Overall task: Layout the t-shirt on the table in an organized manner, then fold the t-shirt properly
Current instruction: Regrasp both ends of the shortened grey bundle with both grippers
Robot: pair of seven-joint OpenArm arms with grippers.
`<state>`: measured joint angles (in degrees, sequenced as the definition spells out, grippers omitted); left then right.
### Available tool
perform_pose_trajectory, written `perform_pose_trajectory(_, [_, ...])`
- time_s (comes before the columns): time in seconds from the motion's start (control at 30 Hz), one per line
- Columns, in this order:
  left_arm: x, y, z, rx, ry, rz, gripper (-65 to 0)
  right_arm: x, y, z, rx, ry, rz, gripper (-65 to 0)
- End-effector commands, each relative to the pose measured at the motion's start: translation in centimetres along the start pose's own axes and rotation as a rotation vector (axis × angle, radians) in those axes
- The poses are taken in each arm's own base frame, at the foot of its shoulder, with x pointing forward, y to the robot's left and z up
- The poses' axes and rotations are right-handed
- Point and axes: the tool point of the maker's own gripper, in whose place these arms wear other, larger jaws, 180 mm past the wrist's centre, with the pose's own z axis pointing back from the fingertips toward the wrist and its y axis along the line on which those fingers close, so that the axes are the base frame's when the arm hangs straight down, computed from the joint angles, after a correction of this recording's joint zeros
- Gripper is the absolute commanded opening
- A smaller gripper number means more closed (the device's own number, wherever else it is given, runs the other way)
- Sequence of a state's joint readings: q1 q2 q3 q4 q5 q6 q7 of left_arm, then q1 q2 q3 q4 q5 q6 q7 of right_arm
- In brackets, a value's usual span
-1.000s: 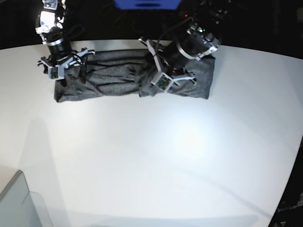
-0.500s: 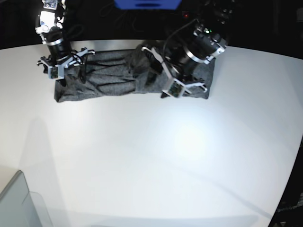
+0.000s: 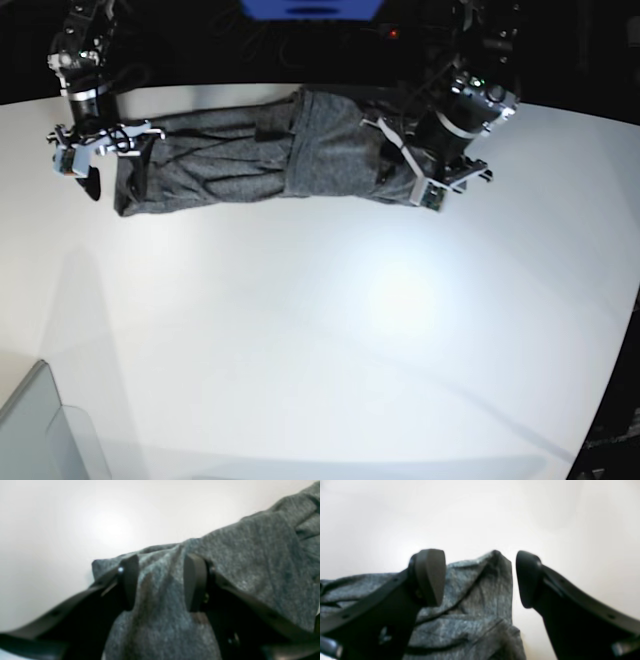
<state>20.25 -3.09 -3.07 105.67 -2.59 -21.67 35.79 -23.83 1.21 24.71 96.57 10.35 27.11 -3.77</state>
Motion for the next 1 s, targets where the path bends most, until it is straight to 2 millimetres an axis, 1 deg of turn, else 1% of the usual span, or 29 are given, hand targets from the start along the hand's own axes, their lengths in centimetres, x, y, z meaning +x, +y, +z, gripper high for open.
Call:
perform_pose_trajectory(0.0, [1.5, -0.1, 0.1, -0.005, -0.055, 0.004, -36.7, 1.1, -0.2, -0.4, 0.006, -0.022, 0.004, -20.5])
perform_pose_trajectory(0.03, [1.1, 0.0, -0.1, -0.006, -0.044, 0.005, -36.7, 0.8, -0.2, -0.7, 0.006, 0.011, 0.006, -20.5])
perform_pose_trajectory(0.1, [1.1, 0.4, -0.7, -0.004, -0.039, 0.003, -36.7, 0.2, -0.3, -1.3, 0.004, 0.073, 0.007, -20.5])
perform_pose_trajectory(0.27, [-0.4, 0.7, -1.7, -0.007, 0.005, 0.02, -36.7, -1.0, -1.5, -1.4, -0.03, 0.174, 0.003, -20.5])
perform_pose_trajectory(0.37, [-0.7, 1.7, -1.7, 0.02, 0.008, 0.04, -36.7, -1.5, -1.7, -1.1, -0.035, 0.195, 0.004, -20.5])
perform_pose_trajectory(0.47, [-0.2, 3.5, -1.8, 0.06, -0.003, 0.054, -36.7, -2.3, -1.6, -0.5, -0.033, 0.217, 0.003, -20.5])
perform_pose_trajectory(0.53, [-0.8, 4.5, -1.9, 0.082, 0.011, 0.071, -36.7, -2.7, -1.4, -0.3, -0.029, 0.228, 0.0, -20.5])
perform_pose_trajectory(0.63, [-0.6, 5.5, -2.1, 0.102, 0.007, 0.079, -36.7, -3.6, -1.2, 0.1, -0.029, 0.248, -0.011, -20.5])
perform_pose_trajectory(0.83, [0.1, 5.1, -2.2, 0.095, -0.009, 0.076, -36.7, -5.3, -0.4, 0.0, -0.012, 0.286, -0.041, -20.5])
perform_pose_trajectory(0.97, [1.1, 4.3, -2.2, 0.087, -0.039, 0.094, -36.6, -5.6, 0.3, -0.2, 0.008, 0.293, -0.043, -20.5])
